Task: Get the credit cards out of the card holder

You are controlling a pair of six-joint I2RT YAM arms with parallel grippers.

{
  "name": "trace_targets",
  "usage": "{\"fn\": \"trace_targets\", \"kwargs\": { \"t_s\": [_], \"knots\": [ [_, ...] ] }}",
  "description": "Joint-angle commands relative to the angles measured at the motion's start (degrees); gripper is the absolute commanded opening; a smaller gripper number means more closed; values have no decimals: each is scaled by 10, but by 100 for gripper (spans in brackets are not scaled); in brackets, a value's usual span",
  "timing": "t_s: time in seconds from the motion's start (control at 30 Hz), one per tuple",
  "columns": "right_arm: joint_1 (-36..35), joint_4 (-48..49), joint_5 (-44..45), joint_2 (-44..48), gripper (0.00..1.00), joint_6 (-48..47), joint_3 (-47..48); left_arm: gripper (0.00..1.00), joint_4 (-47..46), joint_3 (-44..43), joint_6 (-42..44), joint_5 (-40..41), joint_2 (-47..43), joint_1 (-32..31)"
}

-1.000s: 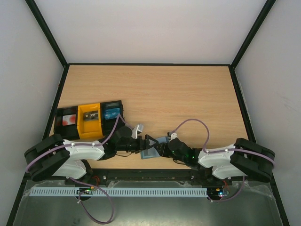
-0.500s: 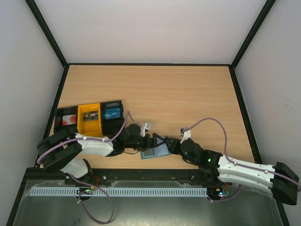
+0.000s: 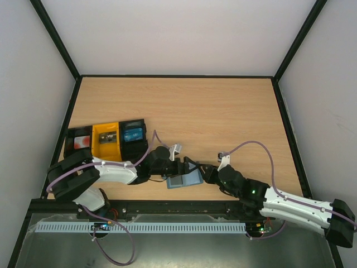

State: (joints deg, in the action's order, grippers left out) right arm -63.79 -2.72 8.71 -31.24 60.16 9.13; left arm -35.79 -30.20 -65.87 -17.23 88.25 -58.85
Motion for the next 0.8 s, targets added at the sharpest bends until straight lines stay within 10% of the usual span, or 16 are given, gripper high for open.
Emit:
{"fn": "trace_targets", "kwargs": {
  "t_s": [0.0, 0.77],
  "knots": [
    [-3, 23, -17, -18, 27, -15, 8, 95, 51, 25, 26, 30, -54, 14],
    [-7, 188, -141, -297, 26, -17, 79, 96, 58, 166, -6, 32, -182, 59]
  ]
}}
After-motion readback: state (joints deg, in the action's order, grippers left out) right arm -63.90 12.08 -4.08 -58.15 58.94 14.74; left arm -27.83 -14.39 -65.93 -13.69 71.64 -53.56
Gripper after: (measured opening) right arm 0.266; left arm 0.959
